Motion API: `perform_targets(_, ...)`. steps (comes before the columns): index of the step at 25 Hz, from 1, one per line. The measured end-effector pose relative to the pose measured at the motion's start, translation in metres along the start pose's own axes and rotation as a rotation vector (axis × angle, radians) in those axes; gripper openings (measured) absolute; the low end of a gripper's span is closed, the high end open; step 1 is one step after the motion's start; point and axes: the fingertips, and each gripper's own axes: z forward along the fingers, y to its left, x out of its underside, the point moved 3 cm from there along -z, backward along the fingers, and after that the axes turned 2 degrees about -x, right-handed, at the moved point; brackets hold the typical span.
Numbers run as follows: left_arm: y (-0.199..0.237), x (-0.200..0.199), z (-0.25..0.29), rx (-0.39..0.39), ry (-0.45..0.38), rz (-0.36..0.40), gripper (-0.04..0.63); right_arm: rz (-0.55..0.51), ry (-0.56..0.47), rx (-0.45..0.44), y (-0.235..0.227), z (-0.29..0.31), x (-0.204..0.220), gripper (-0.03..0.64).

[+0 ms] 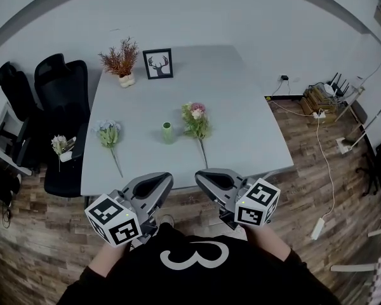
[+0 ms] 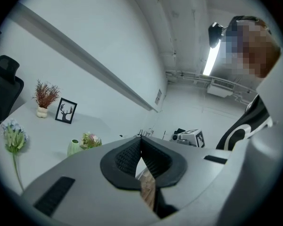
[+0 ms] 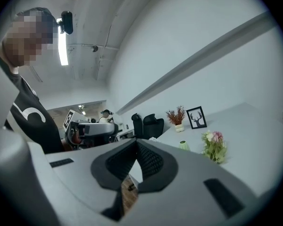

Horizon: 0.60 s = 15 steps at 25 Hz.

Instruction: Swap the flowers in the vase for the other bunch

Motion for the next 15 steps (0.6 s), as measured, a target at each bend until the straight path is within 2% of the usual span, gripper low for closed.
perform_targets(7, 0.016, -0.008, -0.009, 0.004, -0.018, 0.025, 0.011, 0.006, 0.010, -0.015, -0.005, 0.019, 0.000, 0.008)
perform_targets(15, 0.055, -0.011, -0.018, -0.053, -0.018, -0.025, 0.011, 0.038, 0.033, -0.044, -0.015, 0.055, 0.002, 0.008)
